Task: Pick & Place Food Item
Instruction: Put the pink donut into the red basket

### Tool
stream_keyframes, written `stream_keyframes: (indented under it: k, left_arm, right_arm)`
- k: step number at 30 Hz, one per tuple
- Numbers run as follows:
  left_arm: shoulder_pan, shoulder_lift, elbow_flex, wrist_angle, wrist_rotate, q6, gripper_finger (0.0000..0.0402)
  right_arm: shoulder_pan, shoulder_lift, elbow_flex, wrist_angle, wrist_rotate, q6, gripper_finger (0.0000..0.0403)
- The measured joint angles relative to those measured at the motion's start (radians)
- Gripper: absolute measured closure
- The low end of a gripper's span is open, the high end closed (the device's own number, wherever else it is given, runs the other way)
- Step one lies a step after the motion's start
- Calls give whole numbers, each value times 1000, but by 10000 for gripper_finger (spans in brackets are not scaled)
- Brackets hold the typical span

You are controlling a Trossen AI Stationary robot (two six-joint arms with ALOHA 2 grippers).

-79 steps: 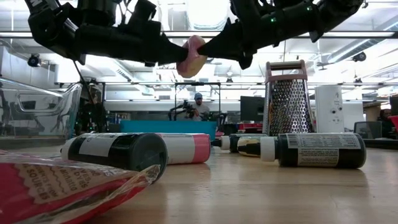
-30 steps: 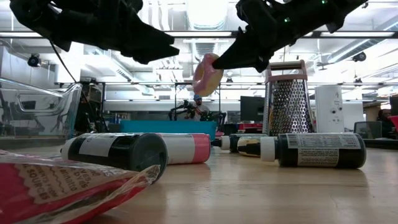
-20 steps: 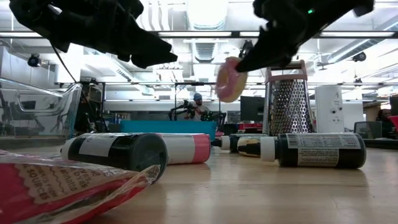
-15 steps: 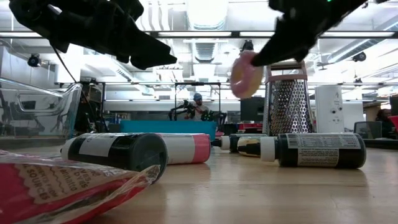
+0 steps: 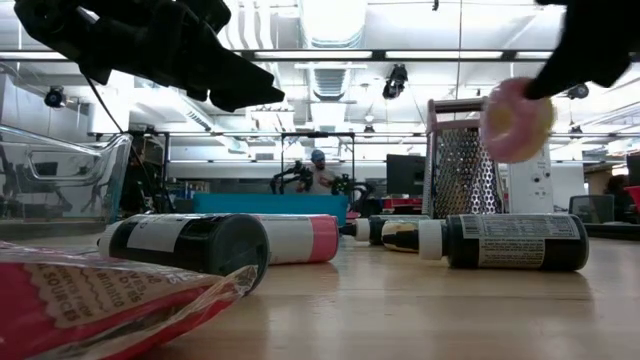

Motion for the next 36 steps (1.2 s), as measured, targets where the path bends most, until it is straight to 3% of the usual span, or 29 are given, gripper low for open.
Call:
stream_keyframes:
  k: [8,19,28,36]
  left_arm:
    - [0,0,0,0,0,2,71]
    - [0,0,0,0,0,1,71]
    - [0,0,0,0,0,2,71]
    - [0,0,0,8,0,6,71]
  right_arm:
    - [149,41,108,-232,-24,274,395]
    - [332,208,286,-482,-220,612,395]
    - [403,300,332,-462,-278,719,395]
    - [407,327,290,-335,-315,716,395]
